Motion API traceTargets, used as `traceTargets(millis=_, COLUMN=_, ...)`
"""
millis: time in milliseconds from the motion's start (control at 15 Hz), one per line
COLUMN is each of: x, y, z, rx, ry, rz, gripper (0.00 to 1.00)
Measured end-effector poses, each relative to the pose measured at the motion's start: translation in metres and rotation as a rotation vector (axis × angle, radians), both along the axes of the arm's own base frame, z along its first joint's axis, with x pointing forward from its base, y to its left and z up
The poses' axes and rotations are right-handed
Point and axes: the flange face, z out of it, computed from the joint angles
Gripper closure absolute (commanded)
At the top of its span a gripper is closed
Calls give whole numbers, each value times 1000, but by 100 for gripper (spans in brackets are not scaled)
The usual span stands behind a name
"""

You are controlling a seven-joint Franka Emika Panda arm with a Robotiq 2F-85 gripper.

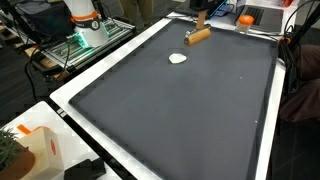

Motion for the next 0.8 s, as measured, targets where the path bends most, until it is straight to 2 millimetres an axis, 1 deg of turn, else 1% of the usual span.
traceTargets(millis=200, x=12, y=6, z=-1, rx=-3, ry=35, rz=2, gripper=78)
traceTargets(millis=333, x=21, y=6, z=-6, rx=-7, ry=62, rz=1, gripper=78)
traceTargets(millis=600, x=37, y=1, z=-23, rx=-3, ry=141, rz=32, gripper=78)
traceTargets(millis=800, x=47, y=-5, z=-31, rx=4, ry=185, rz=55, gripper=78)
